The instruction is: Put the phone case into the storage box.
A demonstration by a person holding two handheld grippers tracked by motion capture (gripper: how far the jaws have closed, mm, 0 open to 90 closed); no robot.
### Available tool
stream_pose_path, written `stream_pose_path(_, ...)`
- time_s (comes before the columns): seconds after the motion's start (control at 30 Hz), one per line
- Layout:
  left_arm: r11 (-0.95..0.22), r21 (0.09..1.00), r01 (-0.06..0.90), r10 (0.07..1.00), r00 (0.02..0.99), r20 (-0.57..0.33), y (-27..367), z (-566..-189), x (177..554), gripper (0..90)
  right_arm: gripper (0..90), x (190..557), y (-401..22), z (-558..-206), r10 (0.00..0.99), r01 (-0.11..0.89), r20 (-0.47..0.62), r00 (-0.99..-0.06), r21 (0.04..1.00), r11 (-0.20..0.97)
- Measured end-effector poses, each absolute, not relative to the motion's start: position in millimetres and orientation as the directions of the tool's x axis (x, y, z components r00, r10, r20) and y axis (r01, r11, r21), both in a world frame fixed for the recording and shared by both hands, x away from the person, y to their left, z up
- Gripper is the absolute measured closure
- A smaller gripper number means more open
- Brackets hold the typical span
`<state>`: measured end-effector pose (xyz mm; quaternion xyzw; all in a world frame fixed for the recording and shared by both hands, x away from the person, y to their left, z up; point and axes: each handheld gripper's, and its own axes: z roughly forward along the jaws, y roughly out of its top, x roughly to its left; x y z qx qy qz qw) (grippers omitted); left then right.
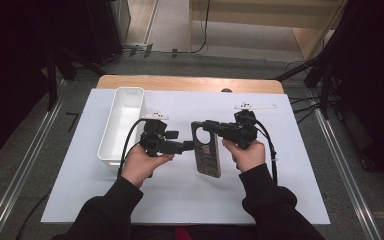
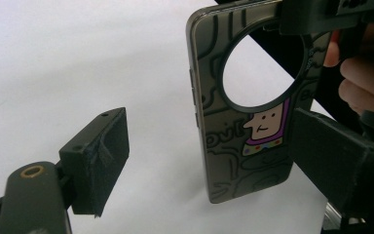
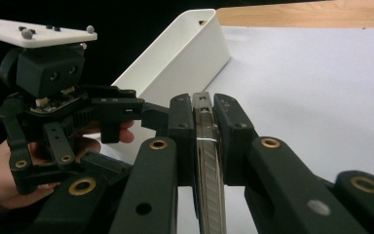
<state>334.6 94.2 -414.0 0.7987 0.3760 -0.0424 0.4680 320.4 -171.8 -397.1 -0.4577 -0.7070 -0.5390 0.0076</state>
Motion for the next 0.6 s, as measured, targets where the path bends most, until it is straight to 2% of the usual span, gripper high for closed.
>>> stream_pose_path(0.6,-0.300,0.715,0.631,0.558,0.724,-0.405,93,-409,338,15.5,77.7,308,-166,-399,0.624,0.630,0.488,-0.610,0.776,0.009)
